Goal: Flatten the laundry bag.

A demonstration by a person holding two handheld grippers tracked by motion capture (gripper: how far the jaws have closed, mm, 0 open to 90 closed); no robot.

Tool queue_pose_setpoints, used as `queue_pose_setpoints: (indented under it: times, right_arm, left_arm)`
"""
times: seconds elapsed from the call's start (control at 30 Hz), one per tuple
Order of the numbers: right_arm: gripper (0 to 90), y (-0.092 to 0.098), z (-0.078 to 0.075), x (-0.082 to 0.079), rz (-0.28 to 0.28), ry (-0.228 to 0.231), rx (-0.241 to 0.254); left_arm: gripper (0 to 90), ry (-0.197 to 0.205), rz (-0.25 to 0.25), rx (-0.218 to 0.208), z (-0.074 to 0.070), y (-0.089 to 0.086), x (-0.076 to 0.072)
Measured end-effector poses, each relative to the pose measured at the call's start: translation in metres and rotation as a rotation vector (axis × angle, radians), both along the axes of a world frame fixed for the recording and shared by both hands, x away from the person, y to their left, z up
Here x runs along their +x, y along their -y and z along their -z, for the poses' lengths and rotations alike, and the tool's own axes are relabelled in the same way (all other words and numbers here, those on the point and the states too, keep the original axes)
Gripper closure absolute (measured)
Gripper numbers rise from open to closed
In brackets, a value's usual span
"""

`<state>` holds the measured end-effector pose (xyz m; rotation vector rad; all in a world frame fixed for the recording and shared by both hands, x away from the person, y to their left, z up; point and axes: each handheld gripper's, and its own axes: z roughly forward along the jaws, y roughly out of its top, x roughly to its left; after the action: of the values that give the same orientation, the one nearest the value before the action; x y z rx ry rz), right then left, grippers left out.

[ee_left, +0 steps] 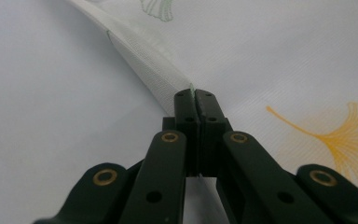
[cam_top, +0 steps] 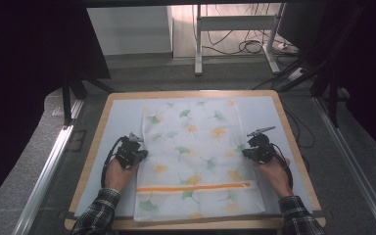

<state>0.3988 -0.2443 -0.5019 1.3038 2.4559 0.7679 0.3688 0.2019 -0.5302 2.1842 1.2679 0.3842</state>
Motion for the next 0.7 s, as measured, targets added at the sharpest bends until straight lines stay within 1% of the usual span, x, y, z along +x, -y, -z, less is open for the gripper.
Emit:
queue_pose_setpoints:
  times: [0.03,0.07,0.1,0.13,0.2,0.23,0.27,0.3,0.33,0.37,0.4,0.43,0.5,0.53,0.57,0.63,0.67,0.7]
  right_arm:
    - [88.5,0.002,-0.001,-0.001,0.003,0.006,0.006]
    - [88.5,0.002,-0.001,-0.001,0.003,0.006,0.006]
    - [88.5,0.005,-0.003,-0.003,0.005,0.007,0.021]
    - [88.5,0.005,-0.003,-0.003,0.005,0.007,0.021]
    - [87.9,0.008,-0.002,-0.006,0.005,0.013,0.023]
    - [86.9,0.008,0.000,-0.006,0.002,0.017,0.021]
    - [83.9,0.008,0.001,-0.007,-0.010,0.030,0.014]
    - [79.3,0.009,0.002,-0.008,-0.021,0.047,0.004]
    - [79.3,0.009,0.002,-0.008,-0.021,0.047,0.004]
    - [69.7,0.011,0.001,-0.009,-0.022,0.073,0.005]
    - [67.1,0.013,0.001,-0.009,-0.018,0.080,0.019]
    - [64.2,0.015,0.001,-0.008,-0.013,0.079,0.032]
    - [59.9,0.016,0.001,-0.009,-0.010,0.084,0.037]
    - [59.9,0.016,0.001,-0.009,-0.010,0.084,0.037]
    - [55.1,0.015,0.000,-0.010,-0.019,0.096,0.039]
    - [49.4,0.014,-0.001,-0.011,-0.030,0.112,0.042]
    - [48.1,0.013,-0.002,-0.012,-0.035,0.122,0.043]
    - [46.5,0.013,-0.003,-0.013,-0.044,0.127,0.045]
  left_arm:
    - [89.6,0.014,-0.006,0.006,0.000,0.000,0.005]
    - [89.5,0.014,-0.006,0.006,0.000,0.000,0.005]
    - [89.3,0.019,-0.011,0.008,-0.001,0.001,0.015]
    - [88.9,0.019,-0.011,0.008,-0.001,0.001,0.015]
    - [87.5,0.019,-0.013,0.006,0.001,0.003,0.023]
    - [82.6,0.029,-0.018,0.015,0.000,0.004,0.023]
    - [75.0,0.038,-0.018,0.023,-0.001,0.004,0.021]
    - [71.7,0.041,-0.013,0.013,-0.002,0.003,0.019]
    - [68.1,0.041,-0.013,0.013,-0.002,0.003,0.019]
    - [63.3,0.045,-0.004,-0.020,-0.003,0.000,0.015]
    - [59.6,0.048,-0.007,-0.026,-0.003,-0.001,0.012]
    - [56.9,0.052,-0.008,-0.032,-0.003,-0.001,0.010]
    - [50.7,0.055,0.004,-0.026,-0.003,0.000,0.006]
    - [47.5,0.055,0.004,-0.026,-0.003,0.000,0.006]
    - [45.1,0.063,0.006,-0.032,-0.004,0.002,0.003]
    - [38.9,0.078,0.015,-0.020,-0.005,0.002,-0.001]
    - [36.6,0.084,0.017,-0.013,-0.006,0.003,-0.002]
    - [34.1,0.087,0.018,-0.016,-0.006,0.003,-0.004]
